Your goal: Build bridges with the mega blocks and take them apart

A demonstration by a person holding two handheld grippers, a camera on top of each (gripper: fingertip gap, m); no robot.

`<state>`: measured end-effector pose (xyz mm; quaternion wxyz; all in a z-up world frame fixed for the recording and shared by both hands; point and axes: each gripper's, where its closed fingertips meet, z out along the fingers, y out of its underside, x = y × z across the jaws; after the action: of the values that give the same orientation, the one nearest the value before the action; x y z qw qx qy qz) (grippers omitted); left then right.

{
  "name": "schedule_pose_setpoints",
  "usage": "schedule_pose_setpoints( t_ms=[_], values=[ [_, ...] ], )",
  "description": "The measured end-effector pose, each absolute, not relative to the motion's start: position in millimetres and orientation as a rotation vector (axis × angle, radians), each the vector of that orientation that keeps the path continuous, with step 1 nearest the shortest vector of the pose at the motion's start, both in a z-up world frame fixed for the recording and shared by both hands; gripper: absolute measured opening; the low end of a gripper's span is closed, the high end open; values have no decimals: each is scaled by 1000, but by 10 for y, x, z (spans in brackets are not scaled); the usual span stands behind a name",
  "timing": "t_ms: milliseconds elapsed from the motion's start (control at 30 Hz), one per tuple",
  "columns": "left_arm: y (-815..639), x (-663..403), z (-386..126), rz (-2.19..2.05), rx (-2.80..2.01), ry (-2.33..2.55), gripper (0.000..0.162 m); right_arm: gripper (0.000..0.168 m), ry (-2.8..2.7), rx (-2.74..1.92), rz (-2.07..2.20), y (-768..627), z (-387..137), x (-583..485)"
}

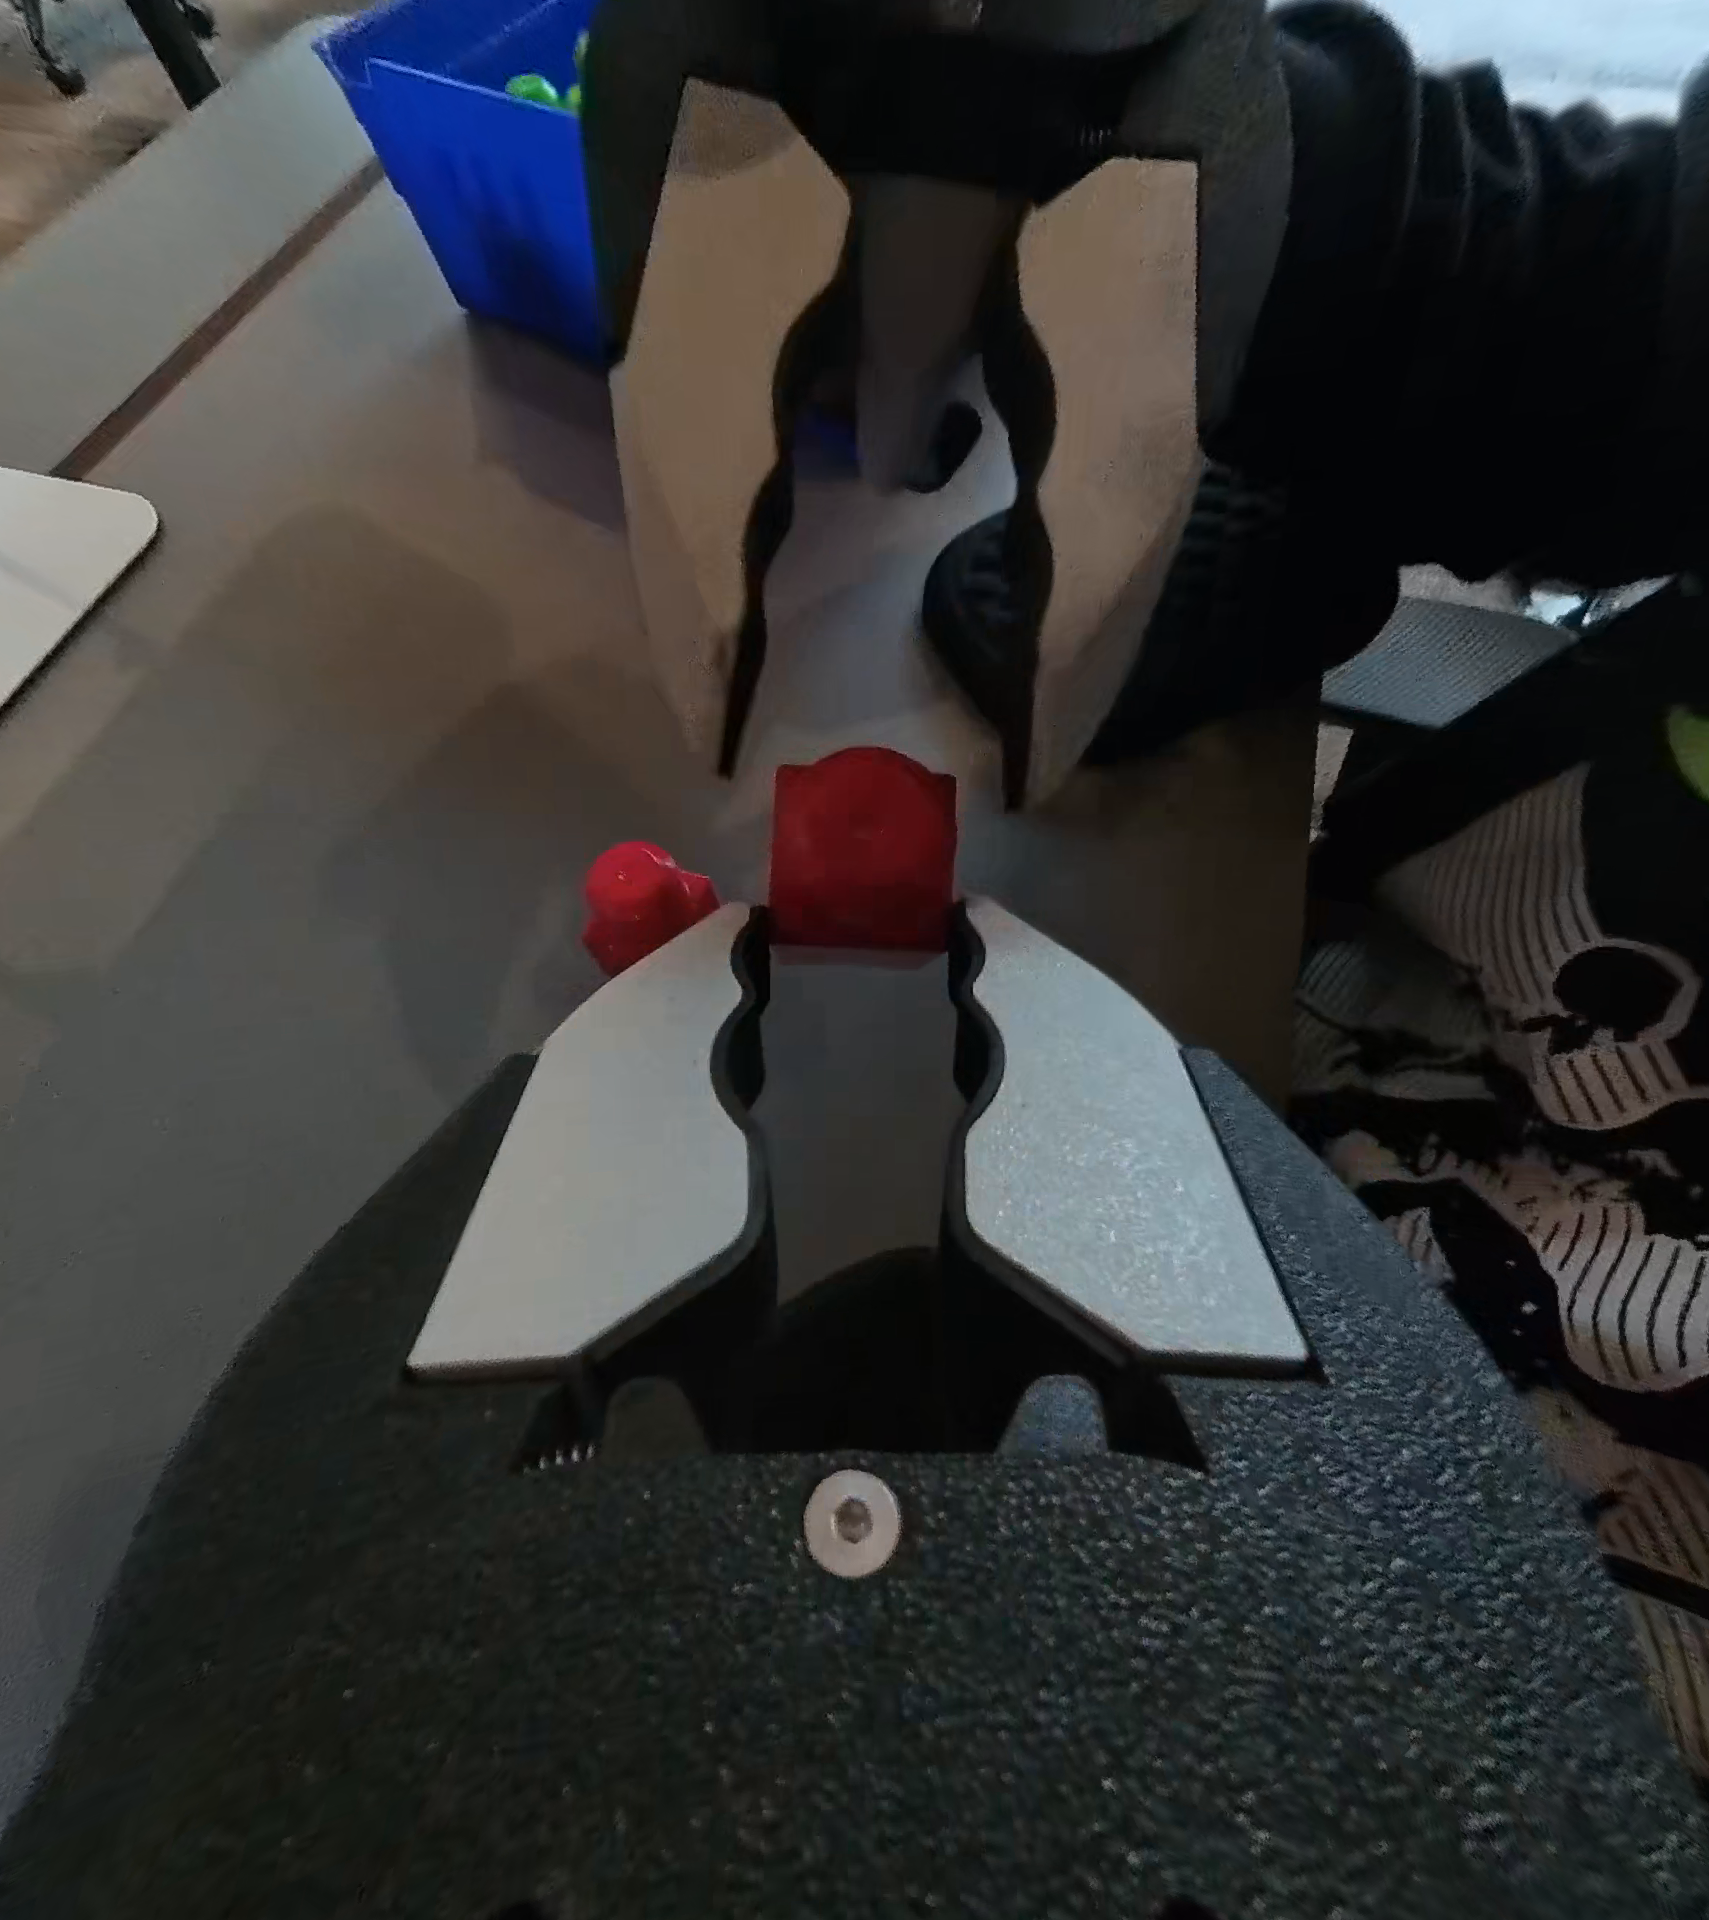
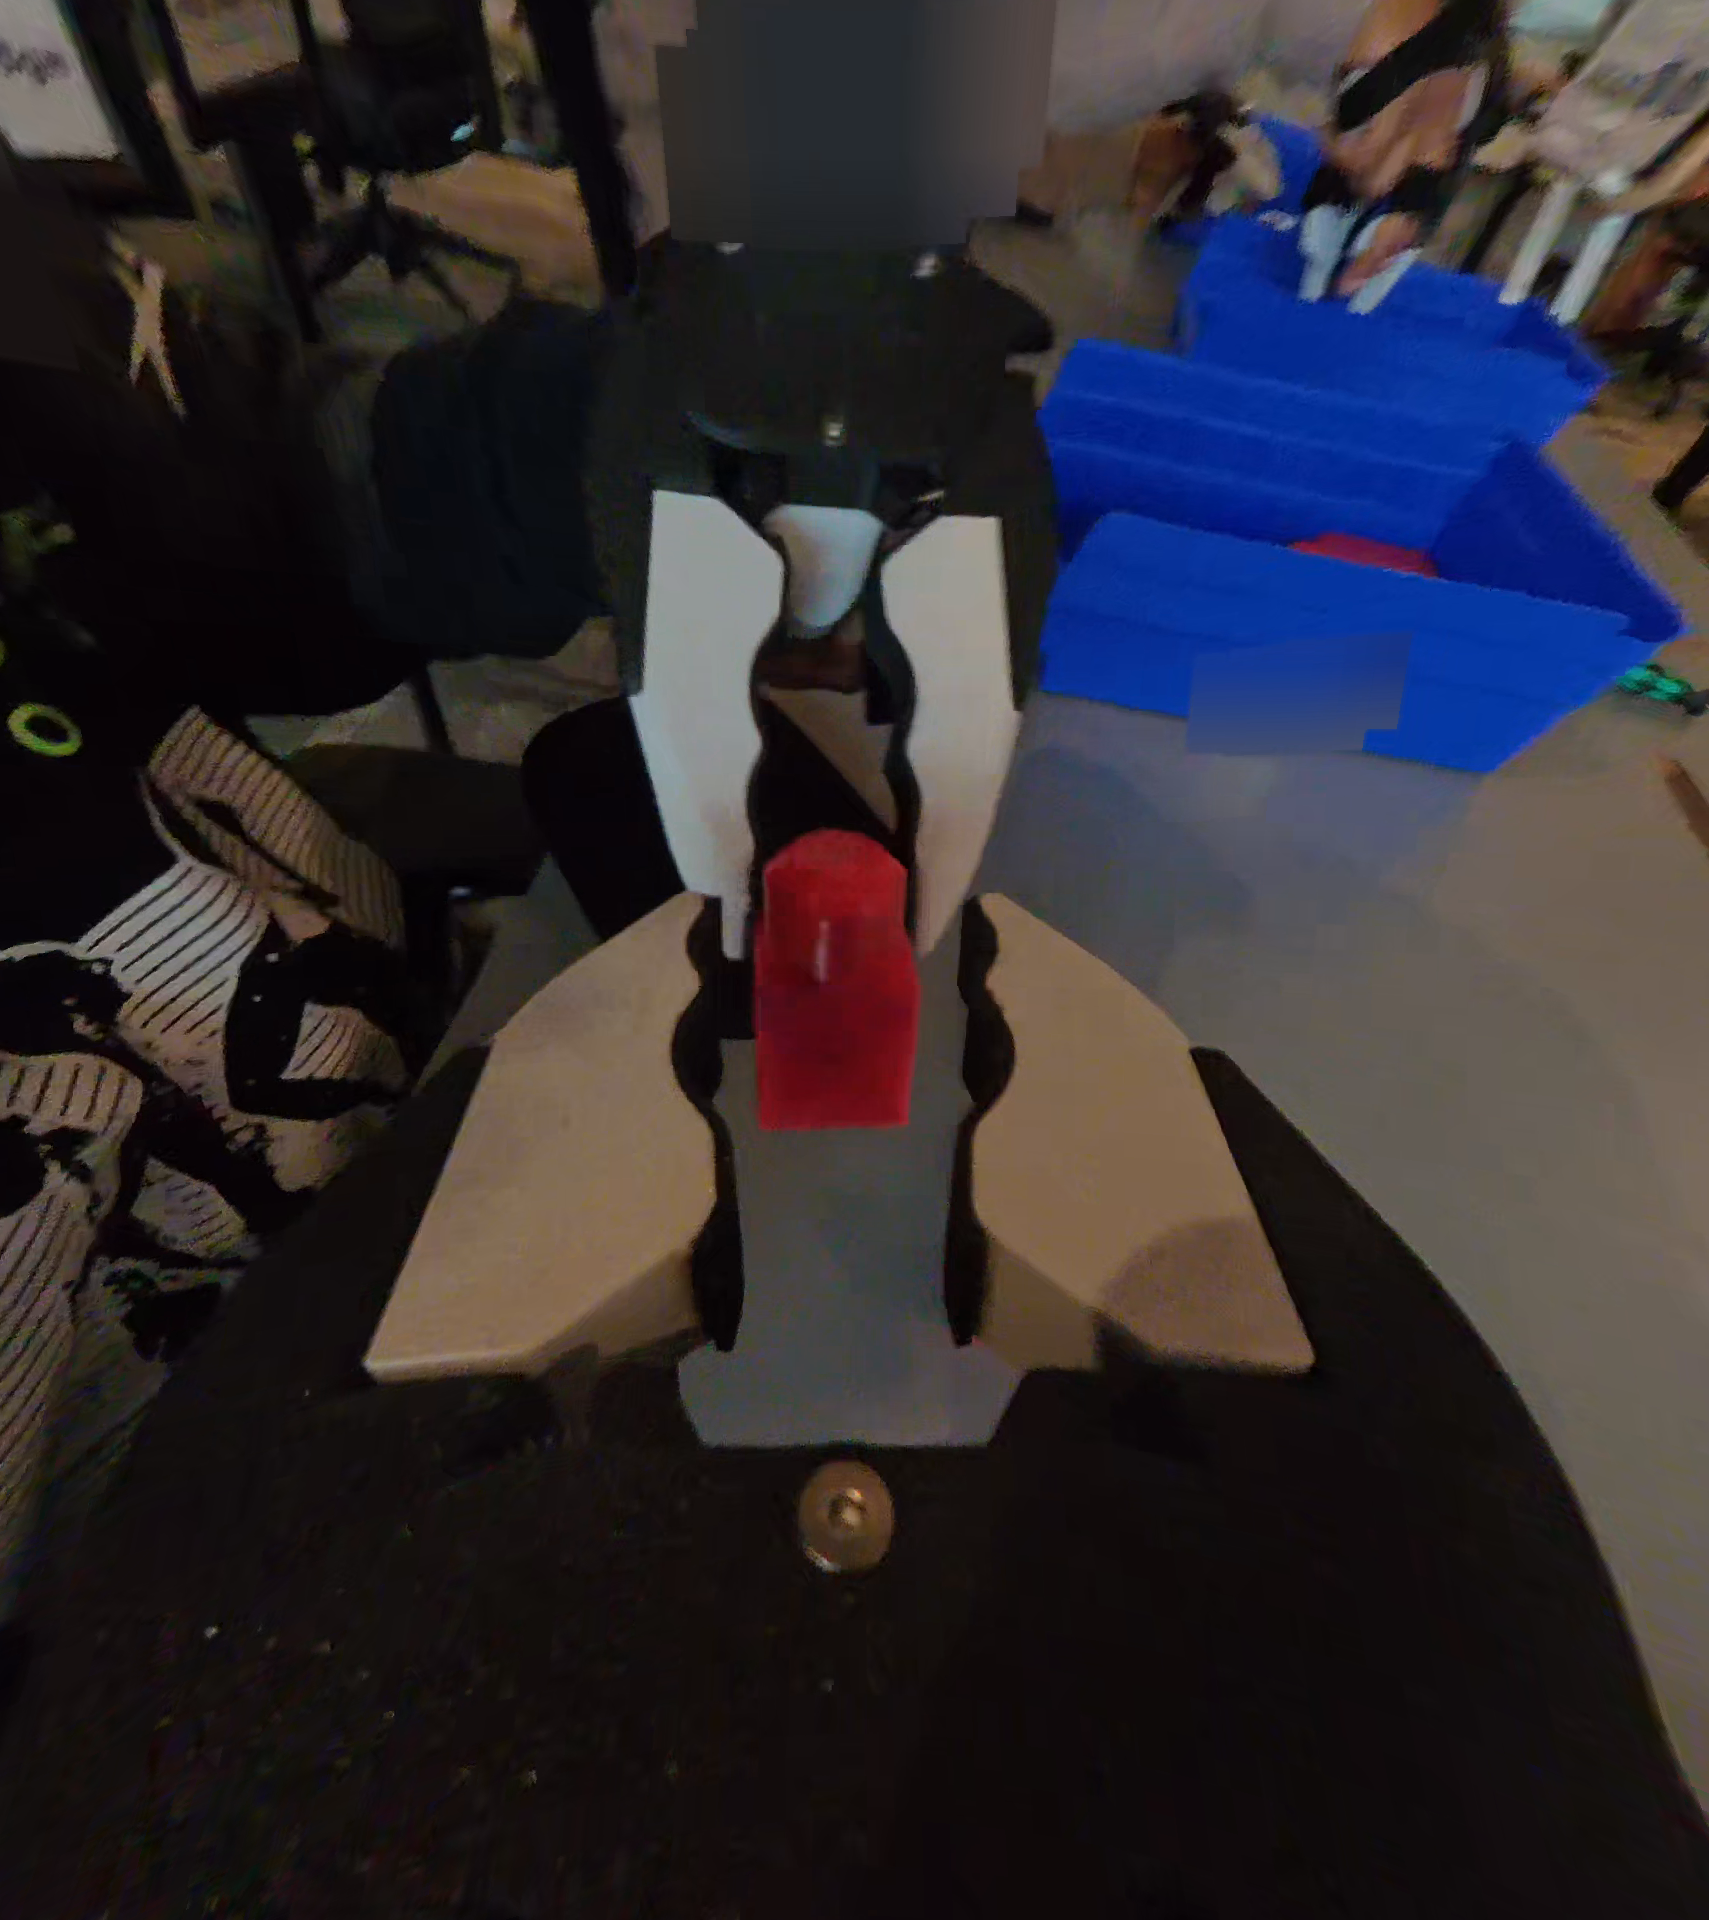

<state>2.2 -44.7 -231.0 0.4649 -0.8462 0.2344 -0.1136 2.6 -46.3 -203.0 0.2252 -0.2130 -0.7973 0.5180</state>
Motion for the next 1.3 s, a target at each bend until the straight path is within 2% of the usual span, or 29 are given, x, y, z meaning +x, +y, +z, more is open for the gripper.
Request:
schedule_pose_setpoints(
  t_ms=[167,500,667,767,1300],
  values=[
    [-476,42,-2299,-247,-2080,615,33,31,-2277,-553,1361,-576,-2086,-19],
    [-482,26,-2274,-230,-2002,603,33,27,-2213,-524,1373,-600,-2095,-21],
    [-487,-160,-2275,-223,-1876,458,50,27,-2076,-538,1420,-411,-2013,-29],
    [-502,-345,-2311,-189,-1801,329,53,27,-2072,-614,1408,-190,-2097,-24],
    [-572,-787,-2334,-120,-1565,77,44,27,-2153,-844,1384,352,-2819,-119]
  ],
)
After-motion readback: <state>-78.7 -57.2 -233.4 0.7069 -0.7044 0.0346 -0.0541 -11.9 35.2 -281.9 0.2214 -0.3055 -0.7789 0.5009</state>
